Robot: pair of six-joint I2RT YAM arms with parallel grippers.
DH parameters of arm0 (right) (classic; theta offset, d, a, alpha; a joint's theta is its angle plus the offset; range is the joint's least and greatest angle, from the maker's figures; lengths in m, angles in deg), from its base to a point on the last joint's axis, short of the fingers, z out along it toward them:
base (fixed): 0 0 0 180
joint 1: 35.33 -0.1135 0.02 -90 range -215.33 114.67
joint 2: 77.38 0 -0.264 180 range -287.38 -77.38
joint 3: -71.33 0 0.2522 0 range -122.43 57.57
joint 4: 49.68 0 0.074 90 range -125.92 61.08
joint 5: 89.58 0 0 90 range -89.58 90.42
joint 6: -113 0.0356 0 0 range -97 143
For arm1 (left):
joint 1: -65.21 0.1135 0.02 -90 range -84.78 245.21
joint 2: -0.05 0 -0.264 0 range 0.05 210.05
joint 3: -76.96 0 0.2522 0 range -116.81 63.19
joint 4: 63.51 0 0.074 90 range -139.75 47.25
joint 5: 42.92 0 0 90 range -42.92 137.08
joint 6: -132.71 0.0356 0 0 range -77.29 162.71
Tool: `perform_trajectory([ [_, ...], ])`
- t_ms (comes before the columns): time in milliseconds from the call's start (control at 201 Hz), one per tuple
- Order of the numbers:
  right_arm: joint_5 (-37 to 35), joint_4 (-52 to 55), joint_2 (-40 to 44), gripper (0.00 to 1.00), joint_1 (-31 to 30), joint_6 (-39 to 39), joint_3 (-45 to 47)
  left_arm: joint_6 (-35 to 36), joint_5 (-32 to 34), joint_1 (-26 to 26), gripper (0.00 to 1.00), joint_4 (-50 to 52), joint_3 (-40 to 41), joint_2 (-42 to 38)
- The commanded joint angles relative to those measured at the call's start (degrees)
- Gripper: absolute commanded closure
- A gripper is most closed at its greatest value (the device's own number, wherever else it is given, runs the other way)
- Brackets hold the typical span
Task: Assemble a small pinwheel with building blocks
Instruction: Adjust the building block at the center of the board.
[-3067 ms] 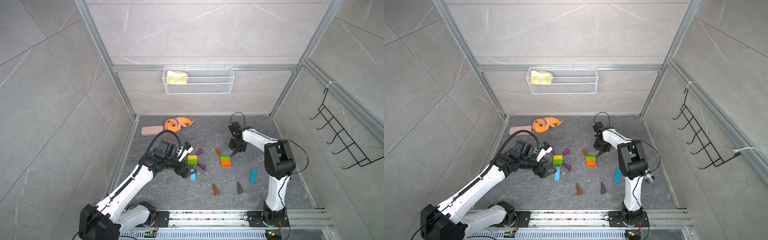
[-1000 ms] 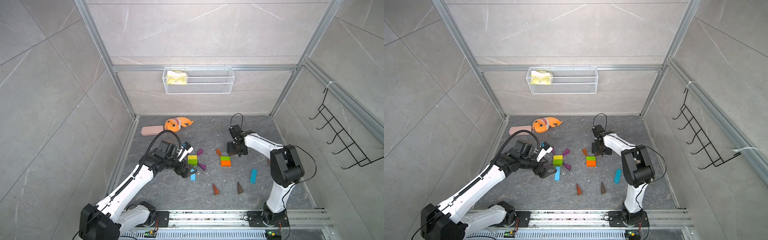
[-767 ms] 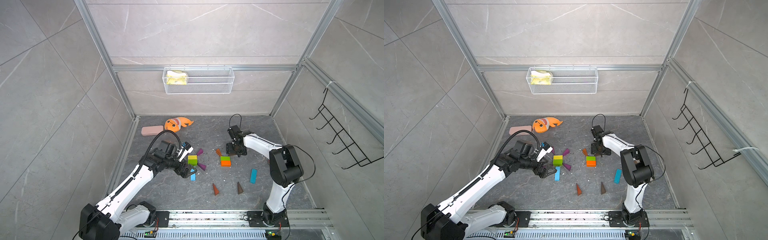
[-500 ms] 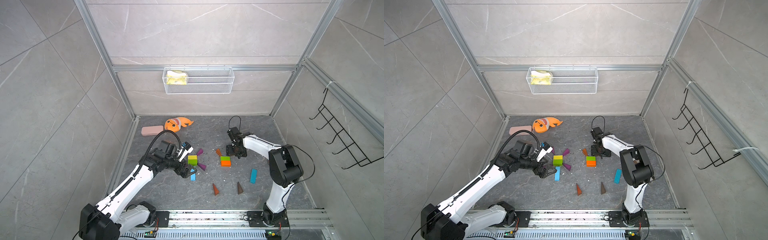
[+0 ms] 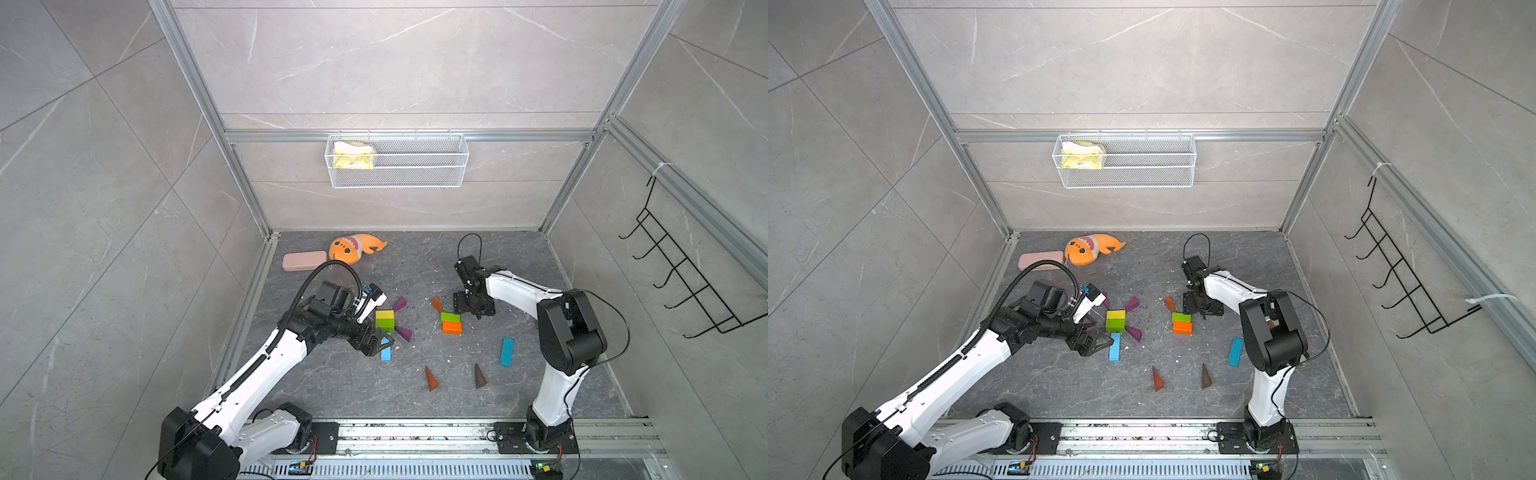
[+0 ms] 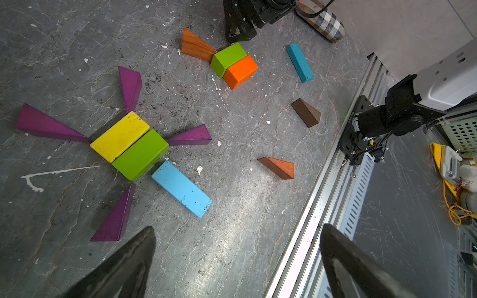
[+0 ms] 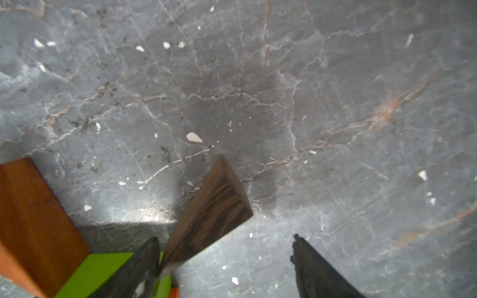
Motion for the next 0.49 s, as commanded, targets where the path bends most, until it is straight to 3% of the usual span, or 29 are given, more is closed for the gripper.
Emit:
perform_trajectory([
  [0,-2.99,-0.55,4.50,0.18,-0.23,0.51,-0.87,0.75,-1.41,-0.19,0.00,0.28,-1.52,0.21],
  [314,1.08,2.96,15.33,0.21,-2.13,8.70,11.98,0.76,-1.09,-0.25,0.00,0.32,-1.66,0.39],
  [488,2.99,0.99,17.48,0.27,-7.07,13.78,20.55,0.50,-1.16,-0.24,0.00,0.25,-1.97,0.91],
])
